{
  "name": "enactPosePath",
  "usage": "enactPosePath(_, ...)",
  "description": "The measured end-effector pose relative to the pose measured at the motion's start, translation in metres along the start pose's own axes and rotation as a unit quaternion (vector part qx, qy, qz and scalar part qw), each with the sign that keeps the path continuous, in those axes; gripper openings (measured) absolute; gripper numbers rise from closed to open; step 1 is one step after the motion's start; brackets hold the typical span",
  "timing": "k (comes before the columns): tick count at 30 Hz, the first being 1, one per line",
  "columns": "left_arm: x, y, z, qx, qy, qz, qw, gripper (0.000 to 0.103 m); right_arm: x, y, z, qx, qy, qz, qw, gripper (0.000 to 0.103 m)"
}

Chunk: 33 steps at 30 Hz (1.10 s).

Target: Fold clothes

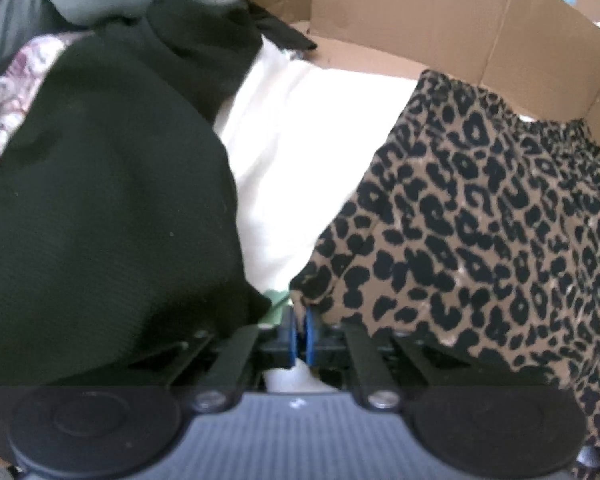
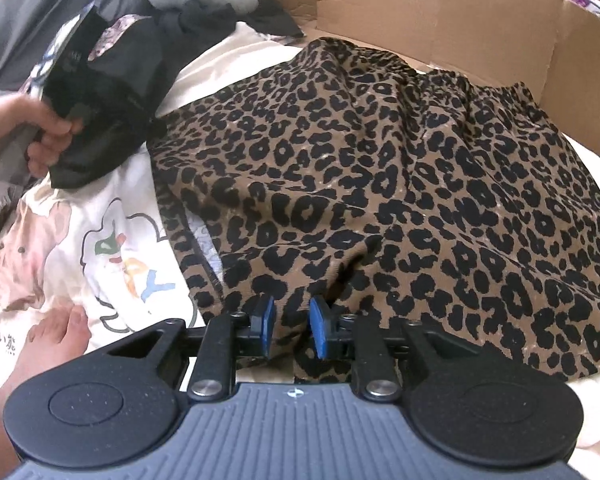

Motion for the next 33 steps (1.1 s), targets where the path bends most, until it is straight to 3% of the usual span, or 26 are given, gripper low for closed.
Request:
enactPosePath(2, -0.006, 0.005, 0.002, 0.0, 0.0, -0.002, 1.0, 0.005, -0.001, 0.002, 0.007, 0.01, 0.017, -0.007, 1.0, 0.05)
enactPosePath(3, -0.01, 0.005, 0.004, 0.0, 0.001, -0.002, 1.0, 0.005, -0.003, 0.003, 0.011, 0.012, 0.025, -0.013, 1.0, 0.053)
enactPosePath(11, -0.014, 0.008, 0.009, 0.005, 0.027, 0.0, 0.9996, 0.005, -0.026, -0.008, 0.036, 0.019, 0.094, -0.043, 0.994, 0.052)
enactPosePath(21, -0.018, 0.006, 0.007, 0.009, 0.038, -0.003, 0.9992, 0.005, -0.029, -0.034, 0.044, 0.015, 0.141, -0.008, 0.99, 0.052)
enactPosePath(22, -0.018, 0.006, 0.007, 0.009, 0.038, -0.004, 0.9992, 0.005, -0.029, -0.034, 0.04, 0.014, 0.134, -0.008, 0.991, 0.046)
enactPosePath(23, -0.018, 0.006, 0.007, 0.009, 0.039, -0.004, 0.9992, 0.005, -0.03, -0.034, 0.037, 0.013, 0.128, -0.008, 0.992, 0.032)
enactPosePath(26, -0.019, 0.008, 0.008, 0.01, 0.042, -0.004, 0.9991, 0.005, -0.029, -0.035, 0.031, 0.008, 0.124, 0.0, 0.992, 0.005)
enactPosePath(33, -0.02, 0.016, 0.012, 0.012, 0.062, -0.012, 0.998, 0.005, -0.02, -0.027, 0.045, -0.019, 0.158, 0.0, 0.987, 0.0)
Point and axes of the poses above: each gripper's, at about its wrist camera, not at the fingertips, and y roughly against the way its jaws point, z to its left, x to its underside, the point moved 5 cm from there along -y, roughly the way its jaws point, and after that the axes turned 11 degrees about z, right-handed, at the moved point
